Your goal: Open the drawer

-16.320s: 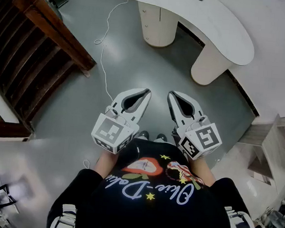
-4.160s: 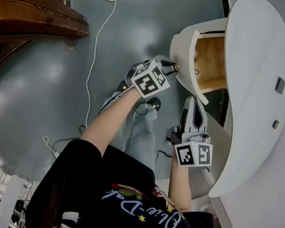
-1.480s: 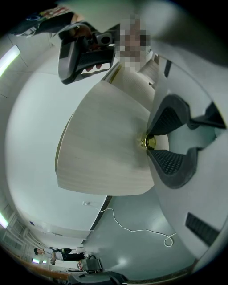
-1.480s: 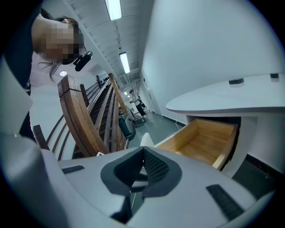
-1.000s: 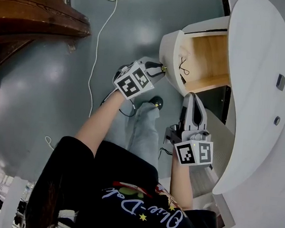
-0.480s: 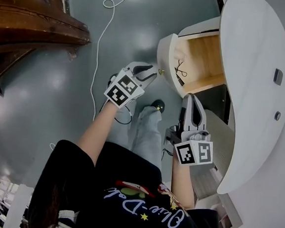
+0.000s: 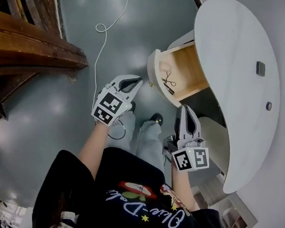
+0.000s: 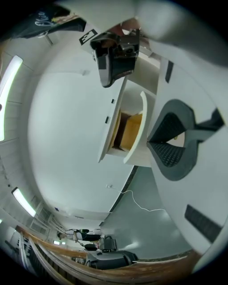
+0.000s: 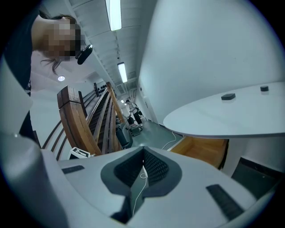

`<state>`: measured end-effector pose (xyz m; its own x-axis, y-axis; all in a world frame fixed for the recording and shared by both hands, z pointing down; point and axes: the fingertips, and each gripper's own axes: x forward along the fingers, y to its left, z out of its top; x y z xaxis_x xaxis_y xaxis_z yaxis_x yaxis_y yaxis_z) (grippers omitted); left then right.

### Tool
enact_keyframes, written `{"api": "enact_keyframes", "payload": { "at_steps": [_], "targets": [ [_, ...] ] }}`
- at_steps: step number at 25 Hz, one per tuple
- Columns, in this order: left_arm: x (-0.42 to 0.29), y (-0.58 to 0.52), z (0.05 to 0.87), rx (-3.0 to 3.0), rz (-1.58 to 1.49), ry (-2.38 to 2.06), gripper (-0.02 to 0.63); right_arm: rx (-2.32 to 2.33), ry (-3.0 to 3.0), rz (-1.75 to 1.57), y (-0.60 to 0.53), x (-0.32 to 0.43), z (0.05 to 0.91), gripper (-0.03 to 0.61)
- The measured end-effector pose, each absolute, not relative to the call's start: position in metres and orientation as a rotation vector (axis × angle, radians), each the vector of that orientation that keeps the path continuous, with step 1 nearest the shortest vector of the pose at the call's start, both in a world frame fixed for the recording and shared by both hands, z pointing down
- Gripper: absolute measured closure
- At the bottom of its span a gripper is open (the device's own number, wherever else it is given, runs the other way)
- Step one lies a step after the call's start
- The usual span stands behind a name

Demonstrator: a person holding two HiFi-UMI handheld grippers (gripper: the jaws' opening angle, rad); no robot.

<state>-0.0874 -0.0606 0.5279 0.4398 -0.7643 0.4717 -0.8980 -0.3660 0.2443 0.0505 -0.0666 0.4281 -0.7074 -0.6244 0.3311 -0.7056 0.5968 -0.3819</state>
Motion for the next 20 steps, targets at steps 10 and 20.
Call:
{"api": "enact_keyframes", "payload": {
  "at_steps": [10,20],
  "targets": [
    [-0.065,-0.070,0.431,2.407,0.399,-1.340,0.609,1.210,-2.681,0.728,-0.060,0.078,0.378,0.578],
    [-0.039,-0.054,0.371,2.525,0.400,-1.228,0.609,1.276,-2.699,0.685,-0.050,0.096,0.336,0.578]
  ]
}}
